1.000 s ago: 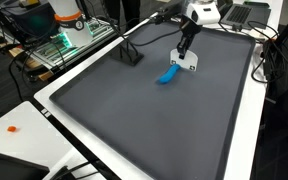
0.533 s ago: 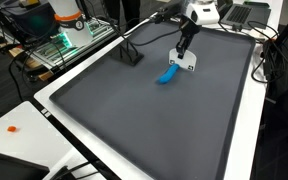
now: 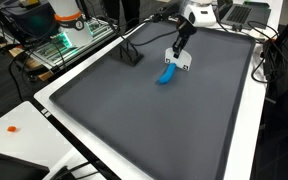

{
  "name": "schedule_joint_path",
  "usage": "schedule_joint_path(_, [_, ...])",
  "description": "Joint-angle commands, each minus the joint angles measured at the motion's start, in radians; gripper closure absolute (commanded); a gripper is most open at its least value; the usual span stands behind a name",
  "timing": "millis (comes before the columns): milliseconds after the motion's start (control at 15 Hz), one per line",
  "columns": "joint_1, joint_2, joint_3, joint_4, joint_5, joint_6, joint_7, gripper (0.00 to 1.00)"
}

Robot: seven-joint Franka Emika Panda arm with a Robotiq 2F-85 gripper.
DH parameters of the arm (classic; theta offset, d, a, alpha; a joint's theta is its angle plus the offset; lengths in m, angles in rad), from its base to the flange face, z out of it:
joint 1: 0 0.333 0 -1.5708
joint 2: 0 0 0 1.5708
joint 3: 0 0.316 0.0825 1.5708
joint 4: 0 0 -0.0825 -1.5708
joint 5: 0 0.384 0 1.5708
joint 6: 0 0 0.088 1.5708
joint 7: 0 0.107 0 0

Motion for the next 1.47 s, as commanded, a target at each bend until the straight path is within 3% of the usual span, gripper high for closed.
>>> schedule_joint_path(0, [-0.001, 0.013, -0.001, -0.039, 0.008, -0.015, -0.011, 0.99])
schedule_joint_path(933, [-0.047, -0.025, 0.043, -0.061, 0.185, -0.056, -0.115, 0.99])
schedule_joint_path(1400, [-0.054, -0.057, 0.032, -0.051, 0.192, -0.066, -0.110, 0.99])
